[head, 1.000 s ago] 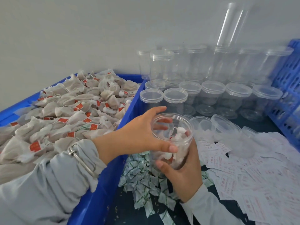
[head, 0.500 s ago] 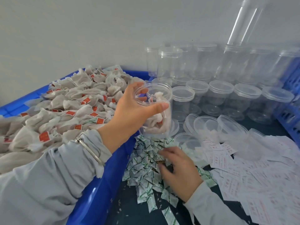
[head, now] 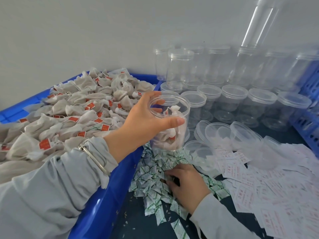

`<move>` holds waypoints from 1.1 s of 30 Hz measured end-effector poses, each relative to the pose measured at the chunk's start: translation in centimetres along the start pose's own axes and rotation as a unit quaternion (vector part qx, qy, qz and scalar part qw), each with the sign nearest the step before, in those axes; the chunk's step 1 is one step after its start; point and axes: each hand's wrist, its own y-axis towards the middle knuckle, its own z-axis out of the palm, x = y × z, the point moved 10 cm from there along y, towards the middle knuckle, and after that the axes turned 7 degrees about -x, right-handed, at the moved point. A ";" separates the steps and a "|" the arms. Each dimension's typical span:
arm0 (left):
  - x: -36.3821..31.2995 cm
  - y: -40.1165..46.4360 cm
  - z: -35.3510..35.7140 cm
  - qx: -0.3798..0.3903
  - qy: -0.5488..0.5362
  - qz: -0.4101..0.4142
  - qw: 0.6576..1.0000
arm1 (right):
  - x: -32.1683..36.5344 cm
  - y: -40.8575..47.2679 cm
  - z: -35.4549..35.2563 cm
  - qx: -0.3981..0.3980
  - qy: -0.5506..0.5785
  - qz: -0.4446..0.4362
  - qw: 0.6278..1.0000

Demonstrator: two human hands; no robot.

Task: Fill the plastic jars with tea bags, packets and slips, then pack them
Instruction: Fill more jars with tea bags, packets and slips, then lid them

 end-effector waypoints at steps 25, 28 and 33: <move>2.5 1.1 -0.8 -0.034 -0.001 -0.068 0.997 | 0.0 -1.3 -6.5 -0.288 0.135 0.002 0.948; 2.4 1.0 -0.7 -0.028 0.022 -0.061 0.998 | 0.3 -2.1 -8.3 -0.356 0.143 -0.007 0.923; 1.8 0.5 0.1 0.011 0.065 -0.030 0.997 | 0.0 -2.5 -10.6 -0.409 0.162 -0.004 0.898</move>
